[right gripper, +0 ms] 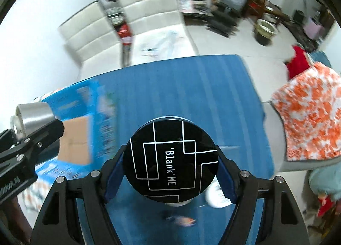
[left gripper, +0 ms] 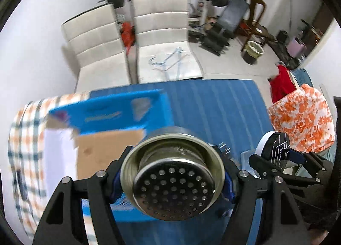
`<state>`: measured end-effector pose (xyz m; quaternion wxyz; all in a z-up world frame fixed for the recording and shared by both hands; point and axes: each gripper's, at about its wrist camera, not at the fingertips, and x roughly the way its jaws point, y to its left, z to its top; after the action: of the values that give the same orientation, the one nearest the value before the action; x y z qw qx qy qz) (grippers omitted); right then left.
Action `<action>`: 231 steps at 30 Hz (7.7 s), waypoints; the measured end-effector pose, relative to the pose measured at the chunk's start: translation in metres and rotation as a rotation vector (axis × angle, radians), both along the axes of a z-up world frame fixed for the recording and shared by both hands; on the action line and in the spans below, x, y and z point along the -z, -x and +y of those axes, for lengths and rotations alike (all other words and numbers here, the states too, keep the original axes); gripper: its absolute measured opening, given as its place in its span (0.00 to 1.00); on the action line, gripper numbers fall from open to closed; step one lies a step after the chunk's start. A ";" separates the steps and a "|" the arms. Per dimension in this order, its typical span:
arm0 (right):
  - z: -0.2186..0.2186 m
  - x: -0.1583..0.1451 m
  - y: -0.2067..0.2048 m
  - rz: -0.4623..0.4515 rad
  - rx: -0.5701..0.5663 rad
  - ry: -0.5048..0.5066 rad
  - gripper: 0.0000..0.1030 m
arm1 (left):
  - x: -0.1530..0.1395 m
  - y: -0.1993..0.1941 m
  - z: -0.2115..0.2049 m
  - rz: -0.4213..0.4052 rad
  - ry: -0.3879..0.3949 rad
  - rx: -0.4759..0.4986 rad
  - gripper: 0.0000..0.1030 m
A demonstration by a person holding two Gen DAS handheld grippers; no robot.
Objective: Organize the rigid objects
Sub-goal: 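Carry both tins into the blue box and open both tools, then lift both tools out of the box toward the remaining items, then grasp the black charger with the left tool while the right tool grasps the clear cube box, then carry the charger and clear box into the blue box and release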
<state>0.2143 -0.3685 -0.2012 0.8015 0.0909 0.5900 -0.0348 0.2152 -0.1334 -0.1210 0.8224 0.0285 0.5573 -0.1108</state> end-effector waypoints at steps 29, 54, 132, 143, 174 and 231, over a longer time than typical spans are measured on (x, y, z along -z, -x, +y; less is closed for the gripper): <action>0.236 0.201 -0.172 0.303 -0.271 -0.110 0.76 | 0.172 -0.115 0.167 0.393 0.172 -0.035 0.67; 0.282 0.232 -0.180 0.424 -0.281 -0.080 0.84 | 0.156 -0.103 0.168 0.451 0.076 -0.034 0.96; -0.126 0.150 0.008 0.253 0.296 -0.057 0.85 | 0.173 -0.027 -0.172 0.254 -0.237 0.256 1.00; -0.130 0.190 -0.012 0.337 0.279 -0.084 0.73 | 0.189 -0.035 -0.198 0.249 -0.288 0.298 0.88; -0.133 0.178 -0.019 0.347 0.261 0.065 0.66 | 0.204 -0.037 -0.175 0.354 -0.142 0.239 0.56; 0.233 0.158 -0.099 0.310 -0.092 0.033 0.66 | 0.176 -0.068 0.182 0.332 -0.096 -0.114 0.54</action>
<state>0.3136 -0.1352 -0.3592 0.7028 0.0441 0.7097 -0.0214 0.2835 0.0487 -0.2970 0.7217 0.0176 0.6908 -0.0404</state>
